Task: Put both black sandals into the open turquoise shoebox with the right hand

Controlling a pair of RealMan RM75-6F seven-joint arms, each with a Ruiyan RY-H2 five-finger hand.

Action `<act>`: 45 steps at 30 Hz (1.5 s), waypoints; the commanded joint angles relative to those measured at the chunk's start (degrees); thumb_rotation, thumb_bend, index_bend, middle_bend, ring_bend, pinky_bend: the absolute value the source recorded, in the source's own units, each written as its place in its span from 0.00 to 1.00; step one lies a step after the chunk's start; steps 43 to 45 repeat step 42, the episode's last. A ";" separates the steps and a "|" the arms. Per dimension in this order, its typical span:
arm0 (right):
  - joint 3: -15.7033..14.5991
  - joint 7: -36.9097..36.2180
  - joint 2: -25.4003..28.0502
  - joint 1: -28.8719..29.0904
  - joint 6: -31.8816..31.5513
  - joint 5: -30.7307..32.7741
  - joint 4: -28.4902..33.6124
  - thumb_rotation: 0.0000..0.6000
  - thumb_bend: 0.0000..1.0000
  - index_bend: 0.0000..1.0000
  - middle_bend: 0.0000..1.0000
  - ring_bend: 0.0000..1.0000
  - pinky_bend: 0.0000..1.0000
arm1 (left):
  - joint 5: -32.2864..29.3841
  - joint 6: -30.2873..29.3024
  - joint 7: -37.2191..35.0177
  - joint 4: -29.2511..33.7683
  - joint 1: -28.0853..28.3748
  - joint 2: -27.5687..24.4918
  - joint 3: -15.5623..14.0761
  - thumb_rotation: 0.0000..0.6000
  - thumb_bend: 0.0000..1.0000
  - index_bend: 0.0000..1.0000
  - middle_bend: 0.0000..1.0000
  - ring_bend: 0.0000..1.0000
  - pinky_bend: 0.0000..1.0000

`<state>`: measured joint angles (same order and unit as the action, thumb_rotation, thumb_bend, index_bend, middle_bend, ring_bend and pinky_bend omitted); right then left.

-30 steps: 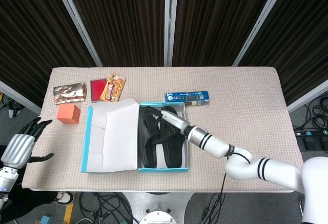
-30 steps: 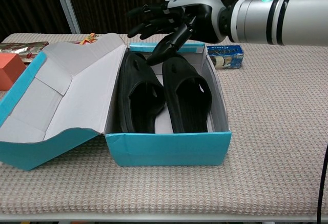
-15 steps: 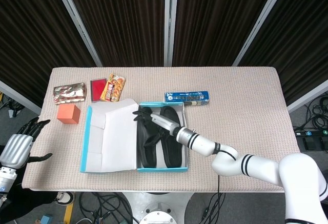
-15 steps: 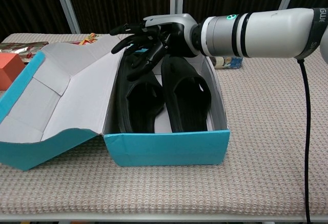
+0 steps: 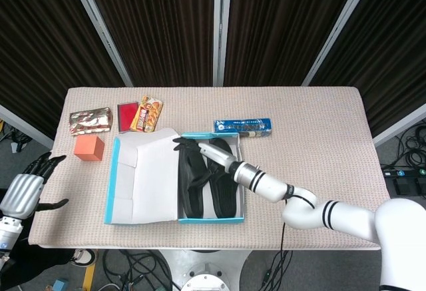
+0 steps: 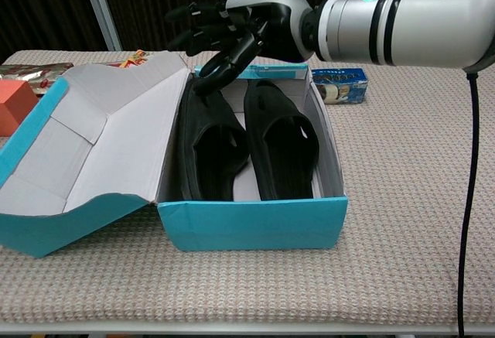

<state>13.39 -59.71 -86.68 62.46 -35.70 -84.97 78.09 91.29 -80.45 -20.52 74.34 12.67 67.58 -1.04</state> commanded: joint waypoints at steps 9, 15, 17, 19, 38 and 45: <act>-4.19 25.26 15.01 -10.26 -14.02 -3.62 12.03 1.00 0.00 0.06 0.14 0.06 0.20 | 0.44 0.10 1.80 1.47 0.60 -0.39 0.26 1.00 0.00 0.10 0.15 0.04 0.16; -8.83 50.40 21.00 -21.32 -26.06 -2.60 20.06 1.00 0.00 0.03 0.08 0.00 0.14 | 0.56 0.10 3.31 2.72 1.01 -0.85 0.60 1.00 0.00 0.10 0.15 0.04 0.16; -10.46 57.31 21.71 -25.00 -30.35 -2.83 21.34 1.00 0.00 0.02 0.05 0.00 0.10 | 0.61 0.03 3.94 3.10 1.09 -1.03 0.67 1.00 0.00 0.10 0.15 0.04 0.16; -12.01 65.81 21.62 -29.37 -35.72 -2.89 21.76 1.00 0.00 0.01 0.04 0.00 0.07 | 0.62 0.06 4.90 3.48 1.16 -1.23 0.72 1.00 0.00 0.10 0.15 0.04 0.16; -17.62 73.49 9.68 -51.13 -53.98 -1.44 1.71 1.00 0.00 0.00 0.00 0.00 0.00 | 0.29 -1.20 11.22 5.37 -0.09 -0.95 0.44 1.00 0.00 0.10 0.15 0.04 0.16; -17.09 72.48 10.04 -51.79 -54.55 -2.51 1.06 1.00 0.00 0.00 0.00 0.00 0.00 | 0.33 -0.98 11.68 5.55 -0.28 -0.77 0.13 1.00 0.00 0.10 0.15 0.04 0.16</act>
